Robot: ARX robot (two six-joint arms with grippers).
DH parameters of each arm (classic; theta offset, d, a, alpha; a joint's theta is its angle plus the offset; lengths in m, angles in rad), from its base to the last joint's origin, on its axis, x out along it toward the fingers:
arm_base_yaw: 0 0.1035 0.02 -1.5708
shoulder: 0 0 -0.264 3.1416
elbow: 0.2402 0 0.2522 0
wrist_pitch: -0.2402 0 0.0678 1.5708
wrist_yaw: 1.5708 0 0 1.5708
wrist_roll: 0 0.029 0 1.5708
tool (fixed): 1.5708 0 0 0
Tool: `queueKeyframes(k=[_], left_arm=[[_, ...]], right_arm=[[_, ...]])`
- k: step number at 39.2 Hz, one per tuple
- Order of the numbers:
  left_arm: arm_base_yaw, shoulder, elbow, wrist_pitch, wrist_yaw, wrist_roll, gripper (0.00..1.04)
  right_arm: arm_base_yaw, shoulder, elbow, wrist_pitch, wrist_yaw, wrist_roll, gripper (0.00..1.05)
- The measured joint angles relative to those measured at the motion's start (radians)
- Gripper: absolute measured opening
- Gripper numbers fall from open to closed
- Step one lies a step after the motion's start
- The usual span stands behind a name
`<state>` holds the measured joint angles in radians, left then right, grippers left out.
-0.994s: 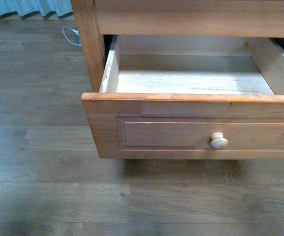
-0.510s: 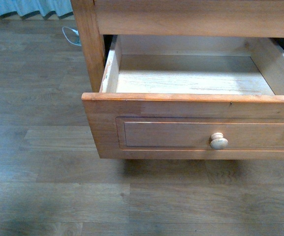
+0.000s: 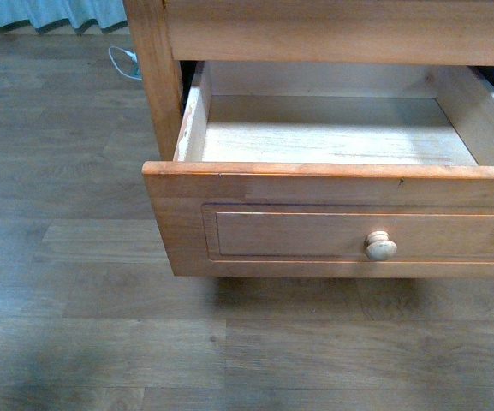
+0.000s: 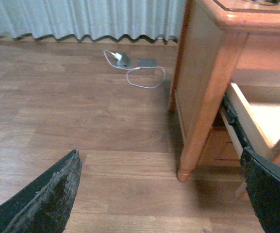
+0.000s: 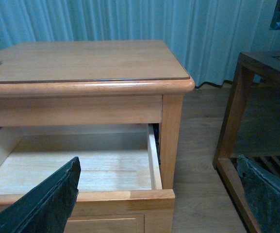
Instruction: Put charger into drawer
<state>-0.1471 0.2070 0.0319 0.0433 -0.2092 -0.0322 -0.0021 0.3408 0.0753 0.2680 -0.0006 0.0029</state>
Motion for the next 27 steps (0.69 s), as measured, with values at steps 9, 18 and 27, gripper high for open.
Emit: queueKeyframes(k=[9, 18, 27], left_arm=[[-0.034, 0.377, 0.123, 0.234, 0.102, -0.014, 0.98], [-0.031, 0.774, 0.336, 0.425, 0.158, 0.001, 0.98], [-0.077, 1.094, 0.600, 0.475, 0.184, 0.006, 0.98]], right_arm=[[0.000, 0.000, 0.000, 0.000, 0.000, 0.000, 0.96], [0.000, 0.000, 0.000, 0.000, 0.000, 0.000, 0.96], [0.000, 0.000, 0.000, 0.000, 0.000, 0.000, 0.96]])
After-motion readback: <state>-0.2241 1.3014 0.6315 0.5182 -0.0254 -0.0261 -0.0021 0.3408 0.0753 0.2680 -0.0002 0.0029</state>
